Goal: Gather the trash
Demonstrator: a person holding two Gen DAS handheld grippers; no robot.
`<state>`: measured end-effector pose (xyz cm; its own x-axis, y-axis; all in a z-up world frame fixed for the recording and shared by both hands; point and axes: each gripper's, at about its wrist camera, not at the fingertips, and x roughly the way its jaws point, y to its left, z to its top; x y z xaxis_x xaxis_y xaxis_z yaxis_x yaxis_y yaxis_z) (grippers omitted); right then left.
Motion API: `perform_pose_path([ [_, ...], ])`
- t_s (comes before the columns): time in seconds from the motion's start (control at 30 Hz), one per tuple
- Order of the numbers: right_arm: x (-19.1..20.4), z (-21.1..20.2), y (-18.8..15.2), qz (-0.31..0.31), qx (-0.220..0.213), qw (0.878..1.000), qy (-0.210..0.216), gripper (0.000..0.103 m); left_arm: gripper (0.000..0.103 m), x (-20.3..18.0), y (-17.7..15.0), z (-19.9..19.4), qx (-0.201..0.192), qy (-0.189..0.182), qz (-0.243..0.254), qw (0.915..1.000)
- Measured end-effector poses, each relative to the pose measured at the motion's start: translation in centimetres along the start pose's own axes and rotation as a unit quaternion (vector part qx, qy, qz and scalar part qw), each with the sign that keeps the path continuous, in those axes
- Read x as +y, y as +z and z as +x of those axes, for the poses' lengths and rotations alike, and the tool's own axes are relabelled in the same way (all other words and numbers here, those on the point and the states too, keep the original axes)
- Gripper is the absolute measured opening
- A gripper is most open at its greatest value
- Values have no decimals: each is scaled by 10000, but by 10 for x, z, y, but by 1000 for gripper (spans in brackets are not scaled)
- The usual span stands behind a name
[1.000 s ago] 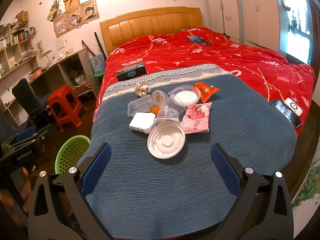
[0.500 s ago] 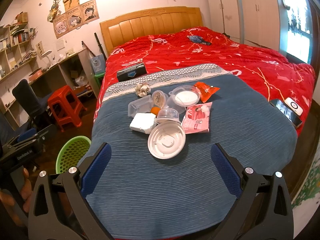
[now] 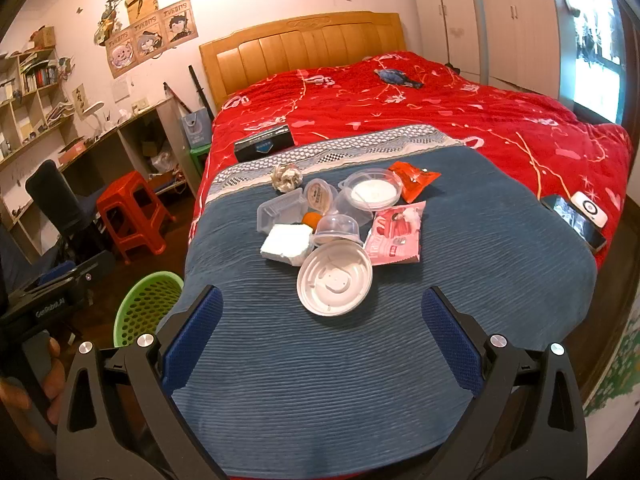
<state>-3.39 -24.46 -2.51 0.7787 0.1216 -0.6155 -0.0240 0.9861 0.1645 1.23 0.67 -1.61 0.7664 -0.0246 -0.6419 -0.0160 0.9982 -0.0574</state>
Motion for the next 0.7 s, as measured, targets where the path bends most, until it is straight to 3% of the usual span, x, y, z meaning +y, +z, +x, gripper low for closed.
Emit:
perform_pose_path([
  [0.7,-3,1,-3,51,36,10000,-16,98,97,1,1,3,85,-34,-8,10000],
])
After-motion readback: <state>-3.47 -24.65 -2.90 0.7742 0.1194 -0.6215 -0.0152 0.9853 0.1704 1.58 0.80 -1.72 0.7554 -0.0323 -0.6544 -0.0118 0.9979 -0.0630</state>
